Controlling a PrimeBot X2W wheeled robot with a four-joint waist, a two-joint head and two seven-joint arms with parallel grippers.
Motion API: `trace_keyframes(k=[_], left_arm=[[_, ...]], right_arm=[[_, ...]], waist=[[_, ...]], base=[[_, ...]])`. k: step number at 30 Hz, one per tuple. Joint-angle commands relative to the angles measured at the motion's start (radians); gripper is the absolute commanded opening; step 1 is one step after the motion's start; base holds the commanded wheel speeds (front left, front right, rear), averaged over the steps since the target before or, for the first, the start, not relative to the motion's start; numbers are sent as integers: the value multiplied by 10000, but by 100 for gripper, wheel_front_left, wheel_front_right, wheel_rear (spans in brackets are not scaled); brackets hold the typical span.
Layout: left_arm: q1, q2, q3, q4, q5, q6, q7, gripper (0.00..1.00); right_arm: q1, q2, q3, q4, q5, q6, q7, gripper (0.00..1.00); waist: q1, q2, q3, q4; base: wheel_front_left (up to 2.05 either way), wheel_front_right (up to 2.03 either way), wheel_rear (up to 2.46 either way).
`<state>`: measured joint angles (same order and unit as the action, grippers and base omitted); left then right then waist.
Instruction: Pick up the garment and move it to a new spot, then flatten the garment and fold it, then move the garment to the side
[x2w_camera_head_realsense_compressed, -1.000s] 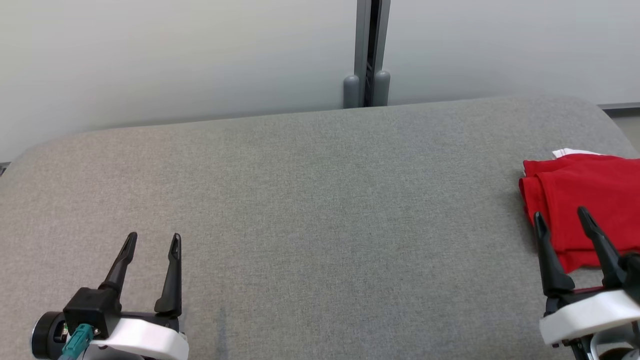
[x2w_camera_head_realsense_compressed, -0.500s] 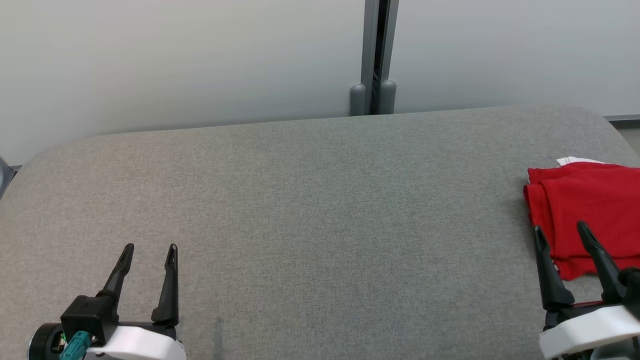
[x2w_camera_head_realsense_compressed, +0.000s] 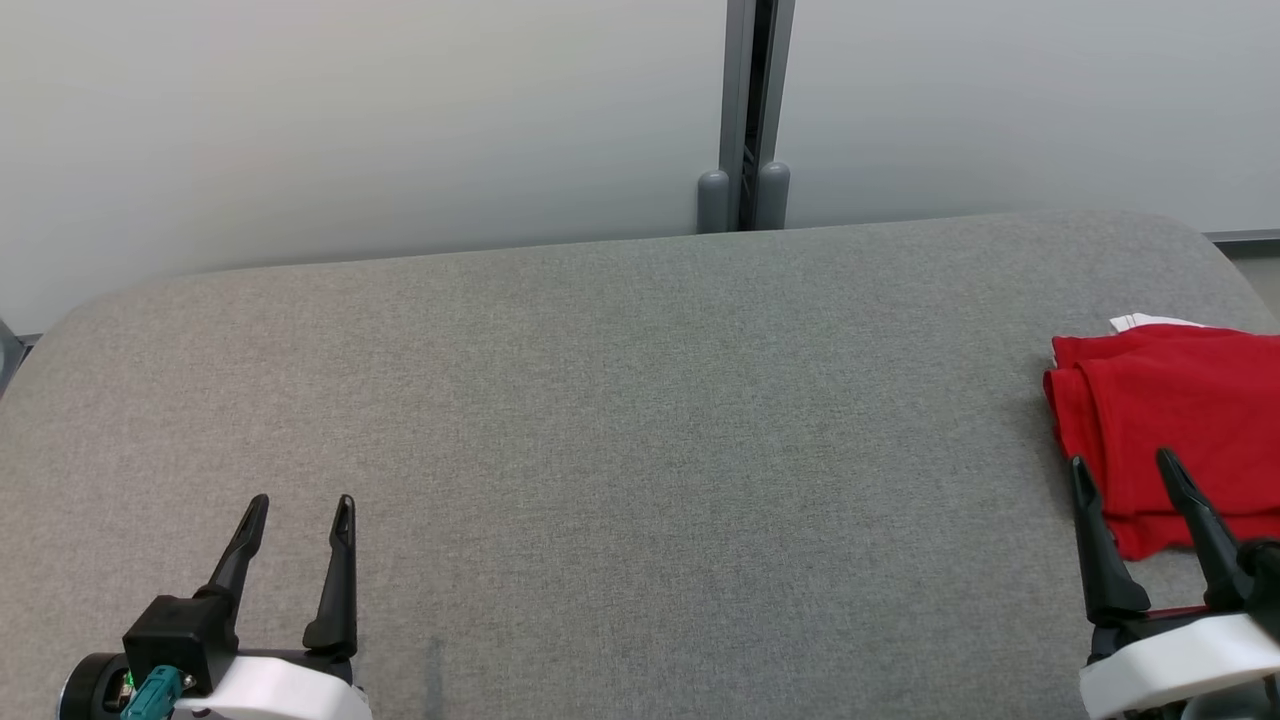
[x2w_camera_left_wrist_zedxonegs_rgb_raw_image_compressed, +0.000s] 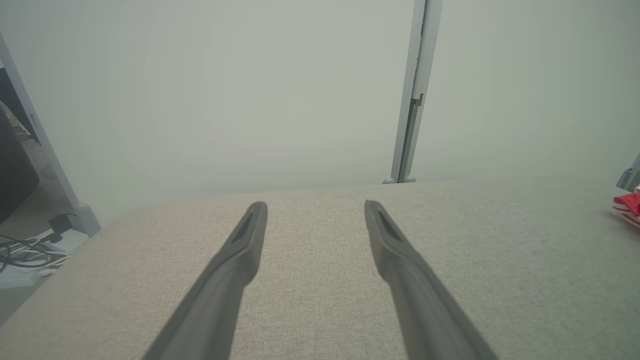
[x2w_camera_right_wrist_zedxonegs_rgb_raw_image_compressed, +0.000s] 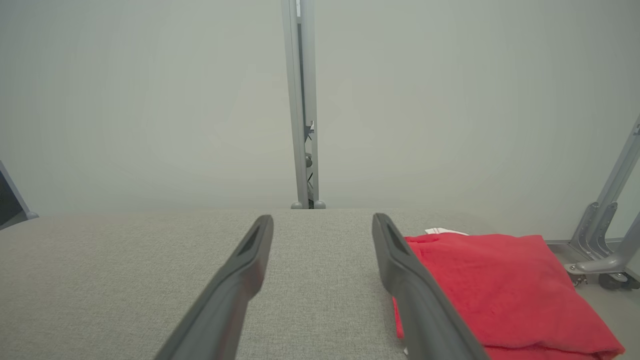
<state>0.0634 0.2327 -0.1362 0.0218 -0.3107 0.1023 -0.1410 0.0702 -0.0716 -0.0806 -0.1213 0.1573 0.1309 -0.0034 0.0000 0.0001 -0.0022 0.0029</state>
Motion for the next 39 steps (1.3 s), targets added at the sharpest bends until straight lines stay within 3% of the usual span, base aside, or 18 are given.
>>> trace_keyframes(k=[1, 21, 22, 26, 39], left_arm=[[-68, 52, 9, 23, -66, 3, 2, 100], [-230, 64, -178, 124, -140, 157, 59, 100], [-84, 18, -185, 115, -86, 112, 60, 0], [96, -166, -223, 421, -217, 90, 117, 0], [-314, -428, 471, 823, -2622, -364, 724, 0]], right_arm=[[56, -8, -33, -4, -48, -5, -22, 100], [105, 80, -78, -90, 39, -6, 172, 100], [20, 100, -57, -35, 15, 2, 135, 0], [87, 190, -18, 312, 162, 2, 132, 0], [-328, 187, 133, 962, 2878, 1, 144, 0]], waist=[[0, -1, -6, 0], [0, -1, -8, 87], [0, -1, -6, 89], [0, -1, -5, 90], [0, -1, 3, 76]], base=[[0, 0, 0], [0, 0, 0], [0, 0, 0], [0, 0, 0], [0, 0, 0]])
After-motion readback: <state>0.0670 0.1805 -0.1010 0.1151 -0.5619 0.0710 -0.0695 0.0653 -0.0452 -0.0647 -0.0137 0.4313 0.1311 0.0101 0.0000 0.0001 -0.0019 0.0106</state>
